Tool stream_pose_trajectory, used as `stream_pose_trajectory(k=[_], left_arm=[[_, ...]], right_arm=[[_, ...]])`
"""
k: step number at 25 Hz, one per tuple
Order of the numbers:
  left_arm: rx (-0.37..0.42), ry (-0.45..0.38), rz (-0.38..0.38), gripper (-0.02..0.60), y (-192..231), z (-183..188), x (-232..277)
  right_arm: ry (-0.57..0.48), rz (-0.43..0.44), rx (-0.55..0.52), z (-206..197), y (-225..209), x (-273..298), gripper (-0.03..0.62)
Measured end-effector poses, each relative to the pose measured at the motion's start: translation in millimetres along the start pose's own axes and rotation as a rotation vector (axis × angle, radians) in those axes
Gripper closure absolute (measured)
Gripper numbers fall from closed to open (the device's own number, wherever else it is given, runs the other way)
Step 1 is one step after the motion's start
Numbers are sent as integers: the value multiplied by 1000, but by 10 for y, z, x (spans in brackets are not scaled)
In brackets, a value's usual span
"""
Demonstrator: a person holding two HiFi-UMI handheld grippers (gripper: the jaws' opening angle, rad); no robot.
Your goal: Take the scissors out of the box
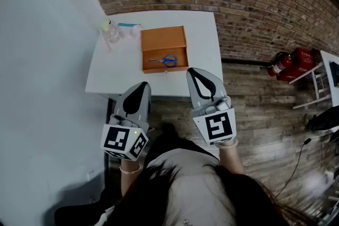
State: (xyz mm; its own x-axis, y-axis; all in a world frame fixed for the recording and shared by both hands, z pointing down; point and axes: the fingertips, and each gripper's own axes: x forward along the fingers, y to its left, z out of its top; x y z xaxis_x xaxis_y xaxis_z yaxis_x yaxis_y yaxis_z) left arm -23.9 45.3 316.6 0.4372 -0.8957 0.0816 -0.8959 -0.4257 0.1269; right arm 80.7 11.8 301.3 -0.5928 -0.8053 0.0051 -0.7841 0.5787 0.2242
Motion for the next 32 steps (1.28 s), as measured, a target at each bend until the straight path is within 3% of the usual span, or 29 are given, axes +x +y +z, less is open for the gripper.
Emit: stream_pose_trajectory(k=[5,18,32], left_arm=[[-7,3,-9,582,204,14,75],[-23,6,-66,583,691,9,352],[-47,-1,-94,581,1164,42,481]], right_arm=[[-41,-9,40,44,34,172,591],[17,-30,89,-64,95,632,589],[85,-47,46,-110,243,1091,589]])
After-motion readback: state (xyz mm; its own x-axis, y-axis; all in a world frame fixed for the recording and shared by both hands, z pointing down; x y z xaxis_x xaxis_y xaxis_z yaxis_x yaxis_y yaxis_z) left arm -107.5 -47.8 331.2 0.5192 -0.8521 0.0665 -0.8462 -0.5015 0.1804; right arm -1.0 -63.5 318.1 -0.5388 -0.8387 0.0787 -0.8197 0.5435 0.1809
